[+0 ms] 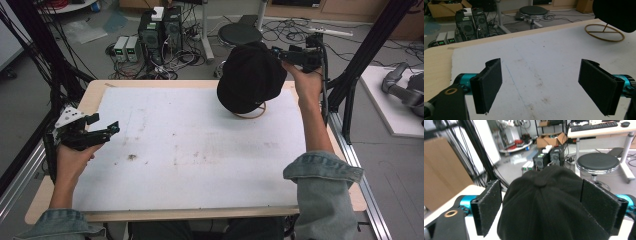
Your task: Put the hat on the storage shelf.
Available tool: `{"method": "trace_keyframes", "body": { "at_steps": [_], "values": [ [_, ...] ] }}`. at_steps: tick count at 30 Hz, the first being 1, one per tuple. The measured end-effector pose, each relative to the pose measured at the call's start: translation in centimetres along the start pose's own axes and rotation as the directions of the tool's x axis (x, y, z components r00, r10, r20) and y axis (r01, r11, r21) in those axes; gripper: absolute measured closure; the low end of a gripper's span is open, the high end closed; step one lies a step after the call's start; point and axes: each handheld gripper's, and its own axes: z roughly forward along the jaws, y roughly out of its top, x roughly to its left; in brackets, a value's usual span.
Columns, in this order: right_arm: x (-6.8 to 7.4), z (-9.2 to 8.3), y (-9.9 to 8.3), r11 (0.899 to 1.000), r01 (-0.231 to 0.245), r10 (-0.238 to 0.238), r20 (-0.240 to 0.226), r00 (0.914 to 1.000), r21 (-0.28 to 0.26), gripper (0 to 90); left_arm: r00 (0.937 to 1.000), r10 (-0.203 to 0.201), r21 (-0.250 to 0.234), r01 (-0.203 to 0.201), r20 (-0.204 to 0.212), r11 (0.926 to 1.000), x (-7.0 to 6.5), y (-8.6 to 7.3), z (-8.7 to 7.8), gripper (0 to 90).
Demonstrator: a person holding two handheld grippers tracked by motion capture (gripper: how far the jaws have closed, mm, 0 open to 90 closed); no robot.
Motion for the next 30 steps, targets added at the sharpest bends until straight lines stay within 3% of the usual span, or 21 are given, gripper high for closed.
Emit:
{"method": "trace_keyframes", "body": {
  "at_steps": [1, 2, 3, 5, 10, 20, 26, 30],
  "values": [
    [0.0, 0.0, 0.0, 1.000, 0.000, 0.000, 0.000, 1.0000, 0.000, 16.1, 1.0000, 0.000, 0.000, 0.000, 0.000, 1.0000, 0.0, 0.0, 0.0, 19.5],
    [0.7, -0.8, 0.0, 0.999, 0.043, -0.043, -0.001, 0.9991, 0.017, 15.1, 1.0000, 0.003, 0.003, -0.003, 0.000, 1.0000, 0.0, 0.0, 0.1, 19.6],
    [1.1, -1.2, -0.1, 0.998, 0.057, -0.057, -0.001, 0.9984, 0.014, 15.2, 1.0000, 0.004, 0.003, -0.004, 0.006, 1.0000, -0.2, 0.1, 0.2, 19.5],
    [1.7, -2.2, -0.8, 0.995, 0.087, -0.087, 0.013, 0.9962, -0.050, 16.1, 1.0000, 0.005, 0.001, -0.005, 0.008, 1.0000, -0.3, 0.2, 0.3, 19.5],
    [1.8, -3.9, -2.4, 0.997, 0.068, -0.068, 0.011, 0.9977, -0.027, 14.2, 0.9999, 0.010, 0.003, -0.010, 0.009, 0.9999, -0.4, 0.2, 0.3, 19.5],
    [2.2, -7.1, -6.7, 0.995, 0.097, -0.096, 0.023, 0.9951, -0.035, 11.9, 1.0000, 0.003, 0.001, -0.003, 0.006, 1.0000, -0.3, 0.2, 0.5, 19.5],
    [2.3, -8.9, -11.4, 0.993, 0.117, -0.117, 0.002, 0.9931, -0.014, 11.6, 1.0000, 0.003, 0.008, -0.003, 0.002, 1.0000, -0.3, 0.0, 0.4, 19.4],
    [2.5, -9.6, -13.1, 0.990, 0.137, -0.137, -0.003, 0.9905, -0.026, 11.5, 1.0000, 0.005, 0.005, -0.005, -0.004, 1.0000, -0.2, 0.0, 0.3, 19.4]
  ]
}}
